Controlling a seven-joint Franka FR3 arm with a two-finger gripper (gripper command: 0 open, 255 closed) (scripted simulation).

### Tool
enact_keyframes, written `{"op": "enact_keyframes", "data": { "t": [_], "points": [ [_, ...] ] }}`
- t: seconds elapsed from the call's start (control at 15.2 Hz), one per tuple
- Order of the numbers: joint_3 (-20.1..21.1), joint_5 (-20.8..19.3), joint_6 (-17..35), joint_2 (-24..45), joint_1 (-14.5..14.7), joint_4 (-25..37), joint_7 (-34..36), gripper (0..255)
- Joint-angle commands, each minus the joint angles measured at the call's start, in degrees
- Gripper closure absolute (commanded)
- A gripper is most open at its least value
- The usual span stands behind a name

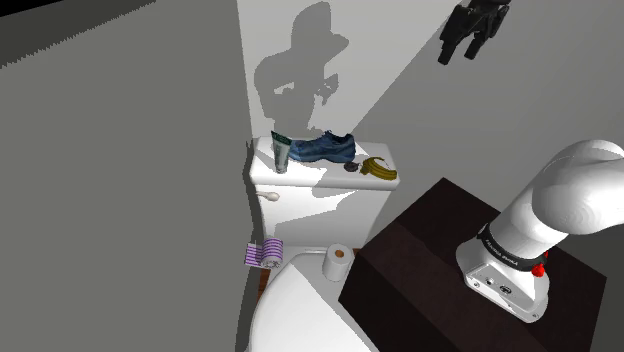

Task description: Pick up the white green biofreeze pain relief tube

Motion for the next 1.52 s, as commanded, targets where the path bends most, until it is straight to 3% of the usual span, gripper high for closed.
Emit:
{"op": "enact_keyframes", "data": {
  "t": [0.0, 0.73, 1.45],
  "points": [
    [0.0, 0.0, 0.0, 0.0, 0.0, 0.0, 0.0, 0],
    [6.4, 2.0, 15.6, 18.4, 2.8, 2.3, 5.2, 0],
    [12.0, -0.8, 26.1, 40.5, 4.8, 13.2, 11.3, 0]
  ]
}}
